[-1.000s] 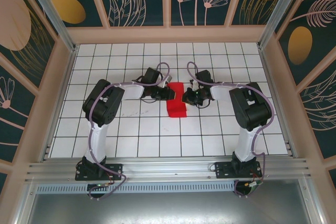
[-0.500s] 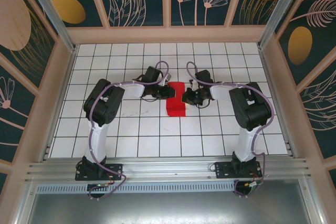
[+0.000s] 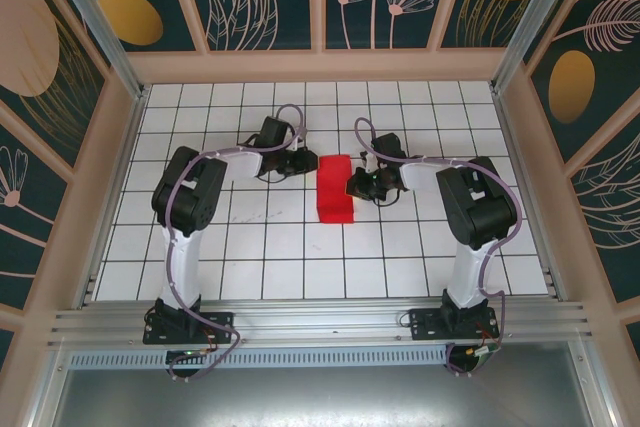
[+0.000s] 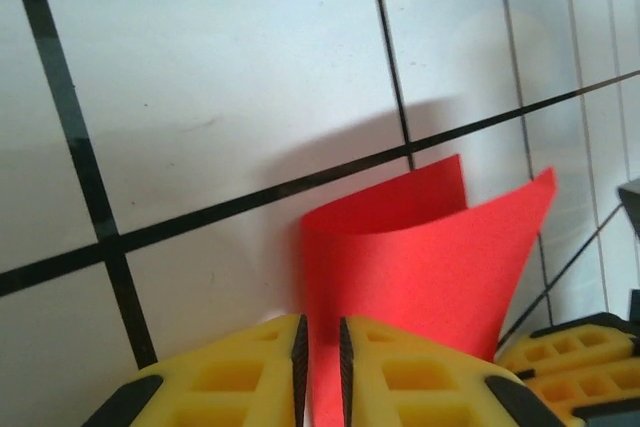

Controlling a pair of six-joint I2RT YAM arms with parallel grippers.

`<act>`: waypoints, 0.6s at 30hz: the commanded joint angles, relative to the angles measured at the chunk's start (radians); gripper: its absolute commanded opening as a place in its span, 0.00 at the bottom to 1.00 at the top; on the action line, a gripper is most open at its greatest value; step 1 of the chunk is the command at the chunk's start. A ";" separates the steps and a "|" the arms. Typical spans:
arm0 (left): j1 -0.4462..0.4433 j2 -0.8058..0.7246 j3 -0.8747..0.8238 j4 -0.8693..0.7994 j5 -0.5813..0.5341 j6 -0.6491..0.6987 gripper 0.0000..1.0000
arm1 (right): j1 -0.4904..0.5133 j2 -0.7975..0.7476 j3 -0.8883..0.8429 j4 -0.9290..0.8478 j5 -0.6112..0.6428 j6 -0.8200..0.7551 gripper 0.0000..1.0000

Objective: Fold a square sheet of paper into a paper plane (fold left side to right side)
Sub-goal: First fold the square sheet of paper in half at the center of the table.

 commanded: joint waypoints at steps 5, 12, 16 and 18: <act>-0.035 -0.081 -0.061 0.113 0.091 -0.024 0.18 | 0.011 0.083 -0.028 -0.109 0.122 -0.017 0.11; -0.053 0.019 0.027 0.080 0.090 -0.019 0.18 | 0.011 0.085 -0.023 -0.117 0.123 -0.020 0.11; -0.053 0.057 0.056 0.059 0.066 -0.018 0.18 | 0.013 0.090 -0.017 -0.122 0.123 -0.021 0.11; -0.053 0.069 0.067 0.045 0.036 -0.008 0.18 | 0.013 0.090 -0.014 -0.128 0.125 -0.025 0.11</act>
